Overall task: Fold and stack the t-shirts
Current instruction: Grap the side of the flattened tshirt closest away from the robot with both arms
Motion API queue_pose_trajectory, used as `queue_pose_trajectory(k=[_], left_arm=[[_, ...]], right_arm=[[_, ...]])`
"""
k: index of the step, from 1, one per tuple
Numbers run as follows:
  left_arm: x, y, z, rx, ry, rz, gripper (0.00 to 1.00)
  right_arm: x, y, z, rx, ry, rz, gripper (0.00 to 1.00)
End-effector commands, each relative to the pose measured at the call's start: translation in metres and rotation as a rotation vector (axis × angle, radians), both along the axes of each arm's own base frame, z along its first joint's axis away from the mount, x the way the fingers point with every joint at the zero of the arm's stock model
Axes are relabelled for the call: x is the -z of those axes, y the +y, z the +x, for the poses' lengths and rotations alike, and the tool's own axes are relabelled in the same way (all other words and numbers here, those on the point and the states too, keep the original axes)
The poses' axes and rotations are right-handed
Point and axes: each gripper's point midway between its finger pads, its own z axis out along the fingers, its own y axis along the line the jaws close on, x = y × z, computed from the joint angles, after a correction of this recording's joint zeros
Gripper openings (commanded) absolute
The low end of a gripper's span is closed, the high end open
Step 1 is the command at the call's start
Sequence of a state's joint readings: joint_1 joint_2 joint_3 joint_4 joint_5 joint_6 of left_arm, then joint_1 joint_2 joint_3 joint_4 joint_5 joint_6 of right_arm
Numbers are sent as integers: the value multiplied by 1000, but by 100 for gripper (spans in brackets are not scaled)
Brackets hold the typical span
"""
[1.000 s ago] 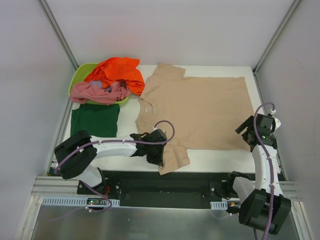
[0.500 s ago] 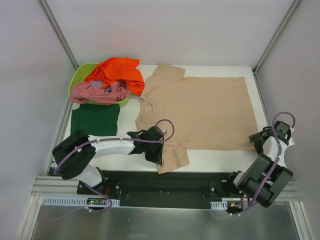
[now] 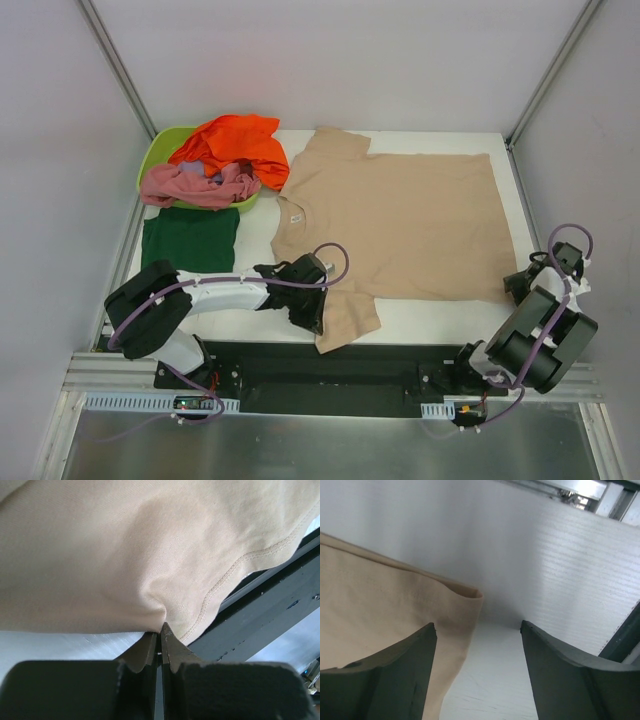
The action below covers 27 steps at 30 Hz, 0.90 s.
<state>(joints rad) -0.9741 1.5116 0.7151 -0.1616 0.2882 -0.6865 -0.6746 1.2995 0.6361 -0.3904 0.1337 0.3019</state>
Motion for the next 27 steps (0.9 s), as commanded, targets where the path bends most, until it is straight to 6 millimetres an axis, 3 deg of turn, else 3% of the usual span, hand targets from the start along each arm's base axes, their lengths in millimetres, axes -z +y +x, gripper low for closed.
queue_pose_trajectory(k=[1,5,10,16,21,27], left_arm=[[-3,1,-5,29,-1,-21,0],[-2,3,-5,22,0,-14,0],[-4,1,-5,22,2,-24,0],[-10,-4,-6,53,8,-48,0],[-27,-11,5,38,-37,-89,0],[-50,-17,32,-18,-77,-148,0]], right_arm=[[3,-14,12,29,-10,-11,67],[11,-11,12,17,-2,13,55],[11,-9,11,14,-11,9,28],[3,-7,12,-1,-46,-9,12],[-14,-3,24,-45,-99,-24,5],[-34,3,39,-110,-133,-38,3]])
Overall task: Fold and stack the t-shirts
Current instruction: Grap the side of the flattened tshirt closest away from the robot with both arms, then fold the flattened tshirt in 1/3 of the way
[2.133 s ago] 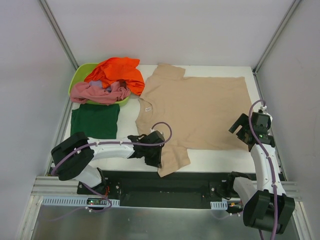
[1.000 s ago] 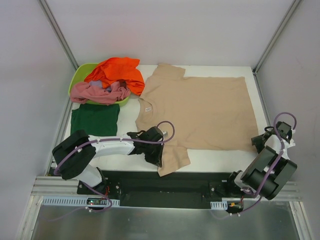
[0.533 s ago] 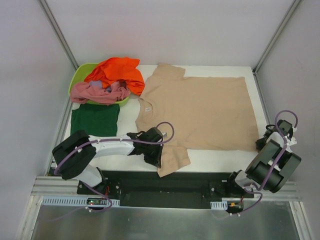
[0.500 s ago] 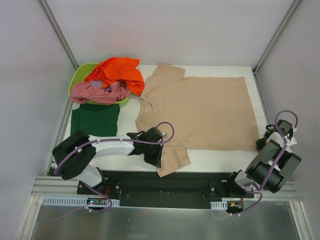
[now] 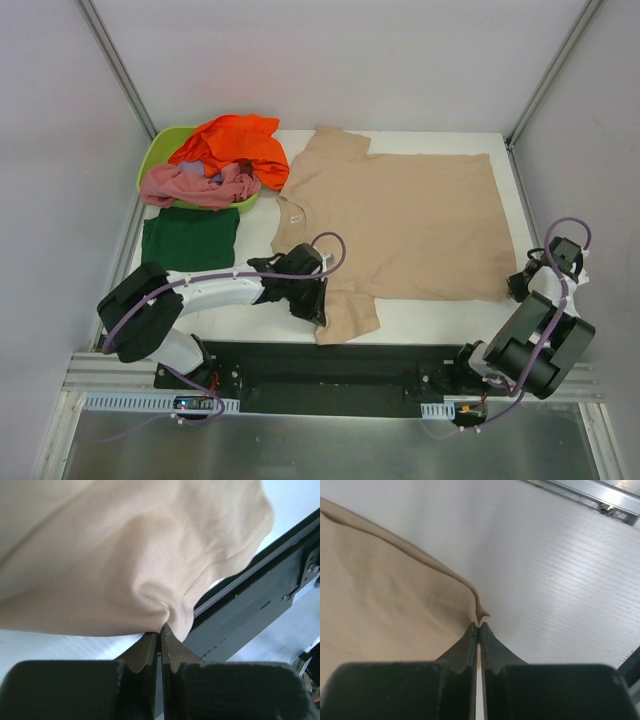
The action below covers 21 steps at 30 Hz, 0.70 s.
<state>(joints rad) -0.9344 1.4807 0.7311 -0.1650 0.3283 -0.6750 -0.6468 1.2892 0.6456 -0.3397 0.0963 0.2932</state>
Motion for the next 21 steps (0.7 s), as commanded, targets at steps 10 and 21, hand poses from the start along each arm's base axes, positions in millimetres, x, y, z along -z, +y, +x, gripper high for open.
queue_pose_trajectory(k=[10,21], left_arm=[[-69,-13,68,-119,-145,-186,0],[-112,4,134,-330,-255,-242,0]], right_arm=[[-61,4,47,-113,-109,-76,1],[-84,-1,81,-173,-158,-86,1]])
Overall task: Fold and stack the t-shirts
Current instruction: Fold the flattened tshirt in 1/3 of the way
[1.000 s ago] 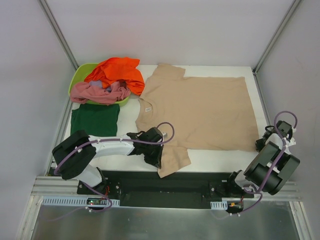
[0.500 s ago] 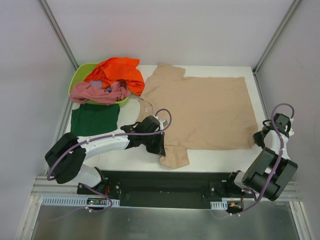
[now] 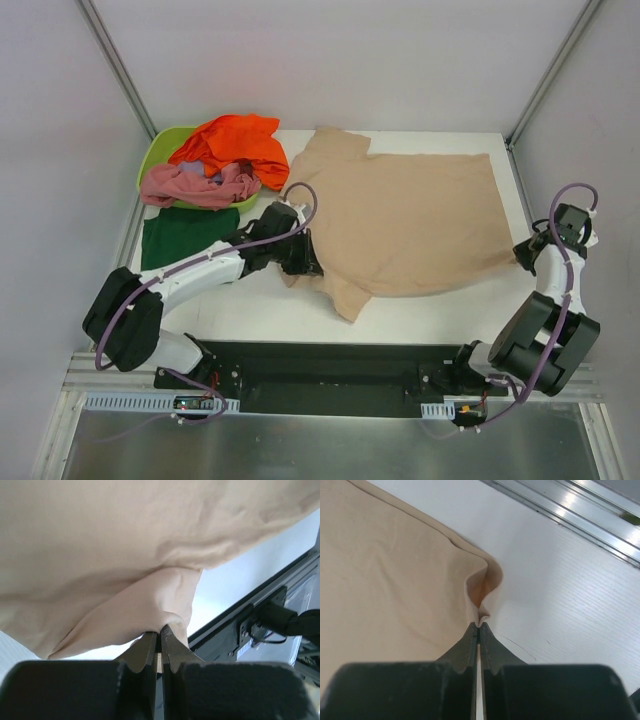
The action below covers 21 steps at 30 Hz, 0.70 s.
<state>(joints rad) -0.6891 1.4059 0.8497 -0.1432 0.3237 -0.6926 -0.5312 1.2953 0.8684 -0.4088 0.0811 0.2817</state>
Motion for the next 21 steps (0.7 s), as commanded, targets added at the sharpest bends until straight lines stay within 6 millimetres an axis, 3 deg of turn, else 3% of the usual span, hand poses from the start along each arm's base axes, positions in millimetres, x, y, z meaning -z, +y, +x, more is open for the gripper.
queue_pose_trajectory(k=[1,12,21], left_arm=[[-49,-1,39,-90,-128,-77,0],[-71,17,97,-179,-192,-85,0],[-66,22,136,-210,-175,-84,0]], right_arm=[[-17,-2,22,-45,-30,-9,1],[-35,-9,63,-125,-83,-22,1],[-37,-8,98,-210,-140,9,1]])
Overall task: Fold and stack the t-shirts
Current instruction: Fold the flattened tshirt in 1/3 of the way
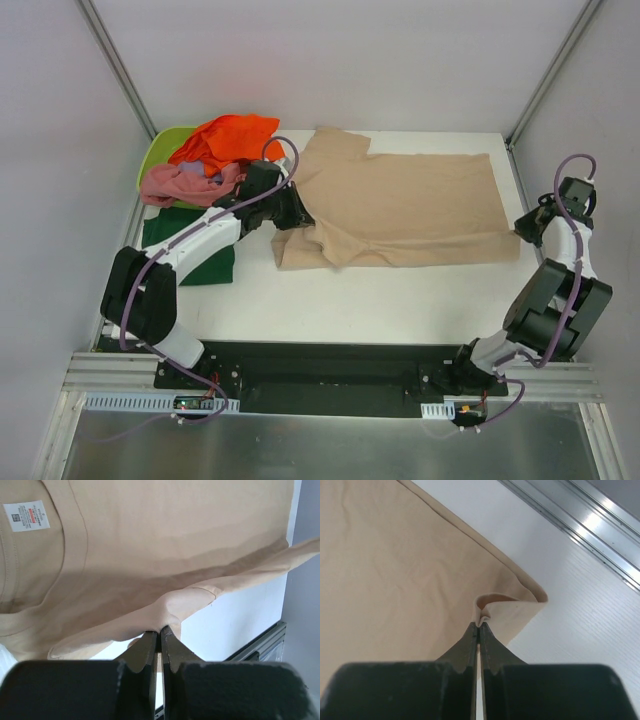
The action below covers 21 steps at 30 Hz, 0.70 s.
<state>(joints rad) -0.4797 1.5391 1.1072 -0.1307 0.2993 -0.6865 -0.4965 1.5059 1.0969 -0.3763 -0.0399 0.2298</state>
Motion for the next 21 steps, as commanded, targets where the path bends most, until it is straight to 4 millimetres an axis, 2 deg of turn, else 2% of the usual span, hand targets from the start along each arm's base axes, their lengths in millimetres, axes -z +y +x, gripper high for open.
queue_pose_trajectory(k=[1,9,16,21], left_arm=[[-14,0,21,12,-52,-15,0],[4,9,43,-1,-27,8,0],[25,4,69,15,17,7,0],[40,12,86,8,31,53,0]], right_arm=[[-16,-4,32,-68,-71,-21,1],[-8,-5,54,-103,-52,-16,1],[1,-17,58,-57,-11,-54,1],[12,-16,73,-88,11,-32,4]])
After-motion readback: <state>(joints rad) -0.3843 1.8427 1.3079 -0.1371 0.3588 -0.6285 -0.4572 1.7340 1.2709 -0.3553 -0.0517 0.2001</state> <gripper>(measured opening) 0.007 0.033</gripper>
